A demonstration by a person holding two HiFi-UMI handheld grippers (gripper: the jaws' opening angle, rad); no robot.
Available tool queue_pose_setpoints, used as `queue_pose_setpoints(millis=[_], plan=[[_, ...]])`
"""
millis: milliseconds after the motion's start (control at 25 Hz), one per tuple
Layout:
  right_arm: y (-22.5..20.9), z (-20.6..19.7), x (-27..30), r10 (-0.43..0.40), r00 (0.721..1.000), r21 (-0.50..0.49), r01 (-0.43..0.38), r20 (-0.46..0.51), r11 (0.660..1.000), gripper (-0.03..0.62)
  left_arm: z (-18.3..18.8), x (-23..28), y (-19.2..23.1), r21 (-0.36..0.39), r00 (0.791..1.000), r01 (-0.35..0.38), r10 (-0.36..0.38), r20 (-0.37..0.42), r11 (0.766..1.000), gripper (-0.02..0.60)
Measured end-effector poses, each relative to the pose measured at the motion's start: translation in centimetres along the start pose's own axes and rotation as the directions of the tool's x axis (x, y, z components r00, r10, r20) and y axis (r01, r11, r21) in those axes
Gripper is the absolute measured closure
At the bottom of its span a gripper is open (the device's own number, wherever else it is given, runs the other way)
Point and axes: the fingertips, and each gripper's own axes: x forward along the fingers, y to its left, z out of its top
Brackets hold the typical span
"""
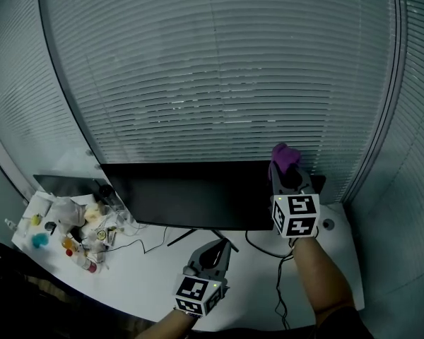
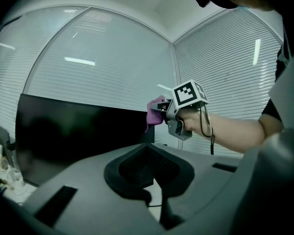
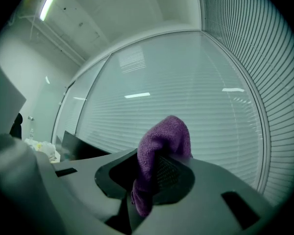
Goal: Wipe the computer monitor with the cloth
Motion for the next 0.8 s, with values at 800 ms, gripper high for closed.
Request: queue_pose_setpoints(millis=[800], plan=[[15.2, 5.4, 6.0, 0.002, 0.992, -0.093, -0.014, -0.128, 0.996, 0.514, 4.6, -9.0, 12.6, -0.068, 1.0, 0.014, -0.013, 0.026, 0.998, 0.575]])
